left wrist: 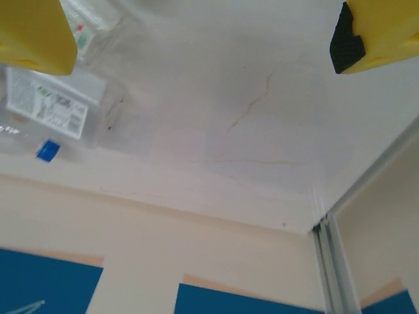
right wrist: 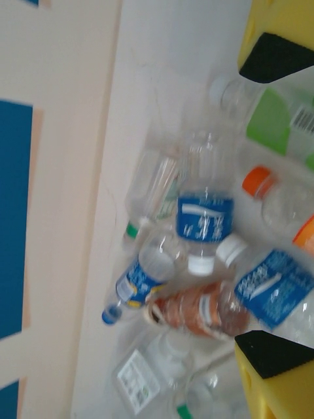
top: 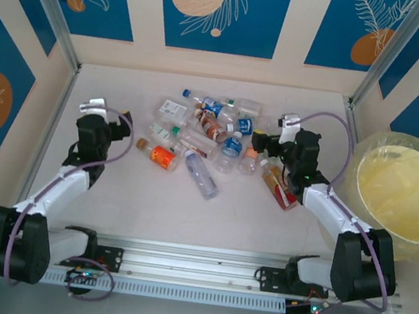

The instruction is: Put the plastic bottles in the bin

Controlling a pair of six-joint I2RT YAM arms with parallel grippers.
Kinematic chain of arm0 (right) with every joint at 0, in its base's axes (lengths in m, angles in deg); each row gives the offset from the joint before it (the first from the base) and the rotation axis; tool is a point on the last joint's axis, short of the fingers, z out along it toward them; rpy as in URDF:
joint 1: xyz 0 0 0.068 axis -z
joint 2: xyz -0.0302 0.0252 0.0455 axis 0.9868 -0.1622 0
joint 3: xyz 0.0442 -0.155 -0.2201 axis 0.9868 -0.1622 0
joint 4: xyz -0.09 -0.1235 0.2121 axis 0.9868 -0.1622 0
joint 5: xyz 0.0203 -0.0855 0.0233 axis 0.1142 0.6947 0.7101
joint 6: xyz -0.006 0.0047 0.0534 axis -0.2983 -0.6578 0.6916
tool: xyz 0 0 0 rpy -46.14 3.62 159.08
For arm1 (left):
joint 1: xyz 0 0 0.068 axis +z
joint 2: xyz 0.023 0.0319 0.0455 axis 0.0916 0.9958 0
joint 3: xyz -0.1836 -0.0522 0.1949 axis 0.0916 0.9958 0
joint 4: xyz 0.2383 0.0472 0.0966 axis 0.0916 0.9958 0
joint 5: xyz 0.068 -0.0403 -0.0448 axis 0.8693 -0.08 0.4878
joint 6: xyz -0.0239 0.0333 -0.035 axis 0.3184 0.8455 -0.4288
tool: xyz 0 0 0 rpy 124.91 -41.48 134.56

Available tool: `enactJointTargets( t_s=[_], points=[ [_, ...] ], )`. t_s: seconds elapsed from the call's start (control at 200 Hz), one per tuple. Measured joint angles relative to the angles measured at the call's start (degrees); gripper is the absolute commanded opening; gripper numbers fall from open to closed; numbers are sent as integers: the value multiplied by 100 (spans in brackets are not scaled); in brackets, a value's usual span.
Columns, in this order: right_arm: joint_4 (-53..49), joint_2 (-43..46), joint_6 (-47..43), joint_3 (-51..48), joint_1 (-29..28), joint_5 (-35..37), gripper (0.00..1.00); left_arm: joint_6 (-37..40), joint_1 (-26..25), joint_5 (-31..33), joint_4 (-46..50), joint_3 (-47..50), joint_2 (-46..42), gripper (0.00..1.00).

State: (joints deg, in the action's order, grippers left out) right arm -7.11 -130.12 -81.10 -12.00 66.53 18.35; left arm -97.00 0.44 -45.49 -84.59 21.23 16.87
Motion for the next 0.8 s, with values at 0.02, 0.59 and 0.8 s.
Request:
enactJointTargets(
  t_s=[0.02,0.59,0.8],
  points=[
    [-98,-2,48,55,-63,2,100,-184,-4,-2,238,-129,-2,100],
    [-1541,-752,1379,876,-833,844,100,-4393,-839,-398,3220,-540,476,100],
    [-1561,-761,1491,975,-881,1163,100,-4992,-839,-807,3523,-1449,1864,95]
  ],
)
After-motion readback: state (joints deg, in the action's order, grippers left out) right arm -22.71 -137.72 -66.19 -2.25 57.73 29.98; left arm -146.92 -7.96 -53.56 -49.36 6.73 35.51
